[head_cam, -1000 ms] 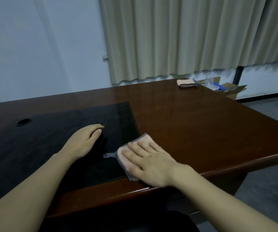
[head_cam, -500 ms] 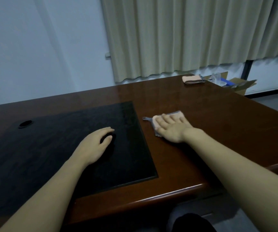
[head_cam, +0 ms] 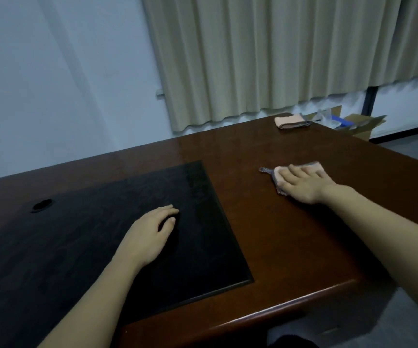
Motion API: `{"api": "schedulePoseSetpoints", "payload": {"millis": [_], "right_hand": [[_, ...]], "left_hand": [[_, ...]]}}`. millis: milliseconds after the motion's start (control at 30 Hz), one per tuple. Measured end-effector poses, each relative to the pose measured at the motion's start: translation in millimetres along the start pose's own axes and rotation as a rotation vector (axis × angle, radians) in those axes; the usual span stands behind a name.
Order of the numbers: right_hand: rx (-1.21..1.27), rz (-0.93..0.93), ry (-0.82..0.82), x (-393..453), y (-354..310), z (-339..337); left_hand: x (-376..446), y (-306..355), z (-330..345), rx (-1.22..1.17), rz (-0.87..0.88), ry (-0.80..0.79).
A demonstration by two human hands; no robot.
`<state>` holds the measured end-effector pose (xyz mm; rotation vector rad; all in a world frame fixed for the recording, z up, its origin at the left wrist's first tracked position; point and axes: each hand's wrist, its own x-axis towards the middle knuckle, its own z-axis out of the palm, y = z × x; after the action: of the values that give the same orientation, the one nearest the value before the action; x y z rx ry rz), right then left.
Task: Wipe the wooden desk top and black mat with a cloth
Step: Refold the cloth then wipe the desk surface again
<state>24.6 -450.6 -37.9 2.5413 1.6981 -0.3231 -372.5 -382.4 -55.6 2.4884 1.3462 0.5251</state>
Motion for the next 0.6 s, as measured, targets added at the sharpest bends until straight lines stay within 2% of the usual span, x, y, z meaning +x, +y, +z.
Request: {"api": "schedulePoseSetpoints", "payload": {"millis": [67,200,267,333,433,533,600], "right_hand": [[-0.03,-0.042,-0.009,6,-34,-1],[-0.105,-0.377,-0.019,-34,-118,24],[-0.082,-0.53,0.005,-71,-131,33],[-0.034,-0.615,0.015,-95,-112,34],[-0.033,-0.542,-0.01,-90,-49,19],[-0.096,-0.27,-0.012,-54,15,11],[-0.059,-0.075,-0.021,-31,28,7]], "left_hand": [[1,-1,0,0.005,-0.005,0.001],[-2,0,0,0.011,-0.013,0.002],[-2,-1,0,0.016,-0.015,-0.002],[-1,-1,1,0.018,-0.012,-0.007],[-1,-1,0,0.023,-0.002,-0.017],[-1,0,1,0.042,0.014,-0.025],[0,-1,1,0.043,0.01,-0.012]]}}
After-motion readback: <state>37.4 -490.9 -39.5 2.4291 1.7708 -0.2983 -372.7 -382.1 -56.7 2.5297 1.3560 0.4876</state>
